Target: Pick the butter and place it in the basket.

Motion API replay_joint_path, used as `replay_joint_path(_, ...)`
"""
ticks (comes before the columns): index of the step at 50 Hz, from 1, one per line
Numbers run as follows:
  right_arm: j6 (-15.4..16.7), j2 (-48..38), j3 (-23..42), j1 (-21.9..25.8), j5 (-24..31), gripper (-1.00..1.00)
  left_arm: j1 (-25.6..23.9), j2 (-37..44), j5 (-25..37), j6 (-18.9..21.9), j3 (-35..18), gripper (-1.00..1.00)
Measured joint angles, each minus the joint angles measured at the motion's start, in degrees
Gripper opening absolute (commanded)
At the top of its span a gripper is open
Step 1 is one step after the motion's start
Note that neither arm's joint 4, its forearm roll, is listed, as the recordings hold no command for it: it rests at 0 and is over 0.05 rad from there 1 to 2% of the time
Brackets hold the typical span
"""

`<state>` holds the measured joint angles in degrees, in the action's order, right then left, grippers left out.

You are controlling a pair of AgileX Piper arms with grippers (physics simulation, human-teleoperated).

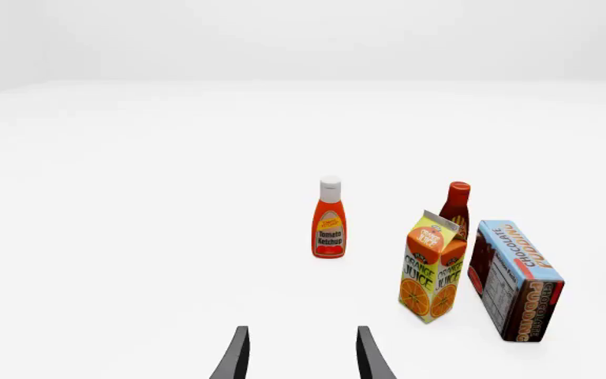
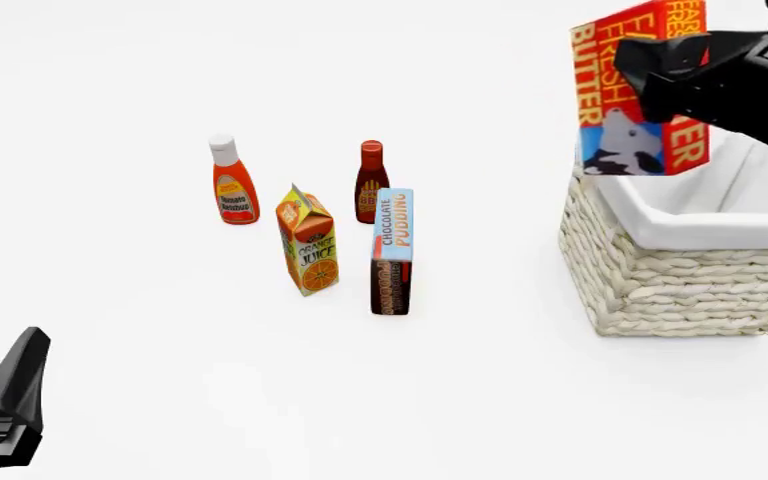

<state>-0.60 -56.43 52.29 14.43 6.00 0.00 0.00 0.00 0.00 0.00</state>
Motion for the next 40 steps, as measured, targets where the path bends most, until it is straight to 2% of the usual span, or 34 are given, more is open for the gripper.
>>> replay_joint_path(13,-1.34,2.27,-1.60,-2.45,-1.38,-1.00,0.00,0.00,0.00,0.00,0.00,1.00)
replay_joint_path(40,-2.08,3.41,-4.20,-6.75,-5.70,-1.00,0.00,0.00,0.00,0.00,0.00,1.00)
